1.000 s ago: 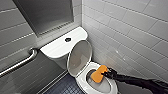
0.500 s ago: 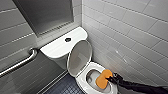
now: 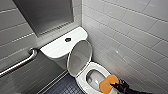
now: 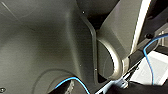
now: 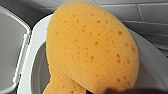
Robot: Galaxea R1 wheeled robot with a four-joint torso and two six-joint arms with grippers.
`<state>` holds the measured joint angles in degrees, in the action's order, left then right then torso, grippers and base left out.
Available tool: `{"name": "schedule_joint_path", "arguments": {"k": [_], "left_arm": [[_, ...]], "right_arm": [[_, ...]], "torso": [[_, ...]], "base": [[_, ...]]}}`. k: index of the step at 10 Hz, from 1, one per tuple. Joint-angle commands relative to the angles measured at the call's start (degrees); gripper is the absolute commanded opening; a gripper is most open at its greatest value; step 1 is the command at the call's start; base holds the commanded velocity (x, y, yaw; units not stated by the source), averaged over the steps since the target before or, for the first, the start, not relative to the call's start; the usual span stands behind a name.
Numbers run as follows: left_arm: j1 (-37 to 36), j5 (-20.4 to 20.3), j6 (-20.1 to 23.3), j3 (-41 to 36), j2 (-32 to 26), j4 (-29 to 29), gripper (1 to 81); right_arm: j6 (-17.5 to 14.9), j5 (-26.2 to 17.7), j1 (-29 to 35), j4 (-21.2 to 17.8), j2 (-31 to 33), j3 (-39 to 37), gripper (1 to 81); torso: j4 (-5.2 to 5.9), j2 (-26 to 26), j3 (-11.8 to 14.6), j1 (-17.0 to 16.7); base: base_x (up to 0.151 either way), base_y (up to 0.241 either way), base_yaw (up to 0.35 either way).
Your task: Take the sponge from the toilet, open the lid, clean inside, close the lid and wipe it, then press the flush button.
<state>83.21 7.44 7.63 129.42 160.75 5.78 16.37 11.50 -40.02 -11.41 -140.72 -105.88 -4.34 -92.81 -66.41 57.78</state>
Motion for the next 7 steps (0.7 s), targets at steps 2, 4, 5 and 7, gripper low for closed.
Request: {"name": "schedule_joint_path", "arguments": {"k": [2,4,5,7], "left_arm": [[1.6,5.3,0.4,-1.1,0.4,-0.2,81.1],[1.6,5.3,0.5,-1.1,0.7,-0.2,81.1],[1.6,5.3,0.5,-1.1,0.8,-0.2,81.1],[1.6,5.3,0.7,-1.1,0.9,-0.2,81.1]], "right_arm": [[0.5,1.6,-0.7,-0.9,9.2,8.4,1.0],[0.4,4.3,-4.5,-0.7,10.5,10.2,1.0],[0.2,5.0,-6.4,-0.3,10.3,10.3,1.0],[-0.3,6.7,-9.9,-0.3,9.9,11.1,1.0]], "torso": [[0.0,0.0,0.0,0.0],[0.0,0.0,0.0,0.0],[0.0,0.0,0.0,0.0],[0.0,0.0,0.0,0.0]], "base": [[0.0,0.0,0.0],[0.0,0.0,0.0],[0.0,0.0,0.0],[0.0,0.0,0.0]]}}
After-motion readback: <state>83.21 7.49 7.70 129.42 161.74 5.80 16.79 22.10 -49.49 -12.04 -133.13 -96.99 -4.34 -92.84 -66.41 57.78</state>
